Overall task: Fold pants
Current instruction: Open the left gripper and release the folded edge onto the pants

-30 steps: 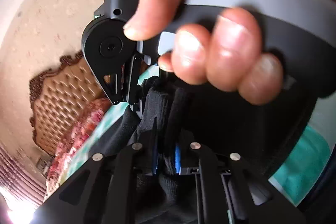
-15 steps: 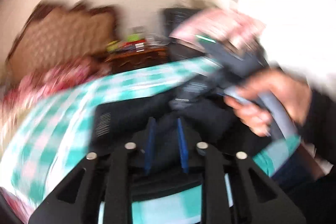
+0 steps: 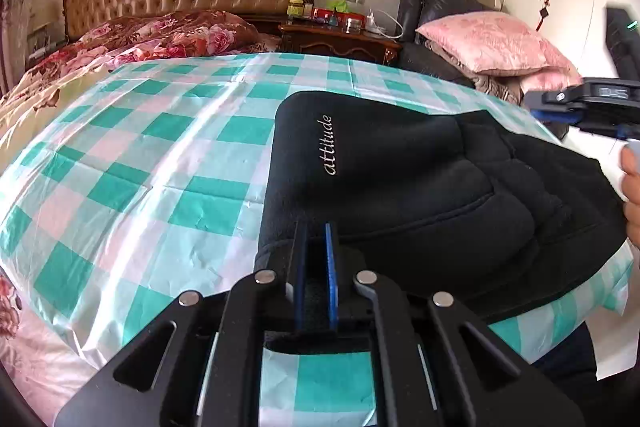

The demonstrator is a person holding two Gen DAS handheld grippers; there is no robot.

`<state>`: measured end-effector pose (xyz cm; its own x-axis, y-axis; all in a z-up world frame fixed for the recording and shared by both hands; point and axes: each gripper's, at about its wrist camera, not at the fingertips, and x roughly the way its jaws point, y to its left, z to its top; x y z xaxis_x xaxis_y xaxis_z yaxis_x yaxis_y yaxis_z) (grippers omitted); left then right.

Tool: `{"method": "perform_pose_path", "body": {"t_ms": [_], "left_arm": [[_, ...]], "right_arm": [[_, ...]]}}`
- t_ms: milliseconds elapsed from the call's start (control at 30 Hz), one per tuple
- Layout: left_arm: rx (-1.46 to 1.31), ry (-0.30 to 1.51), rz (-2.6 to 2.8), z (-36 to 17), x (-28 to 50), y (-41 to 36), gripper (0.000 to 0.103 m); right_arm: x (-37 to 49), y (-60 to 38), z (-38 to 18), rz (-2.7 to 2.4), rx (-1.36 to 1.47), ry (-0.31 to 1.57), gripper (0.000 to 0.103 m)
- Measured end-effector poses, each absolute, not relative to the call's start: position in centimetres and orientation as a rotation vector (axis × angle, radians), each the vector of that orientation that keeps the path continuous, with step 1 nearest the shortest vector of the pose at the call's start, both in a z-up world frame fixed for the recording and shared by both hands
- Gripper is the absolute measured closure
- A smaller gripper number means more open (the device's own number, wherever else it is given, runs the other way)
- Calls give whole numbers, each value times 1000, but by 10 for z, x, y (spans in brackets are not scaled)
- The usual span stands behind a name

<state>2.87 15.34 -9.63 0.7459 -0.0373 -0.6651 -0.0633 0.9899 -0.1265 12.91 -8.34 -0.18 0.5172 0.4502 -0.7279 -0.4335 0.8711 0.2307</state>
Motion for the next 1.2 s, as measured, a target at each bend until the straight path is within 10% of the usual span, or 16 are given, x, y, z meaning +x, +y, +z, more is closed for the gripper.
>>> {"method": "perform_pose_path", "body": {"t_ms": [567, 667, 1200], "left_arm": [[-29, 921, -62, -75, 183, 150, 86], [-115, 974, -48, -88, 210, 175, 99], [-158, 866, 76, -72, 157, 188, 83]], "right_arm": [[82, -17, -80, 433, -348, 840, 64], [84, -15, -80, 440, -341, 847, 64], [88, -16, -81, 446, -320, 865, 63]]}}
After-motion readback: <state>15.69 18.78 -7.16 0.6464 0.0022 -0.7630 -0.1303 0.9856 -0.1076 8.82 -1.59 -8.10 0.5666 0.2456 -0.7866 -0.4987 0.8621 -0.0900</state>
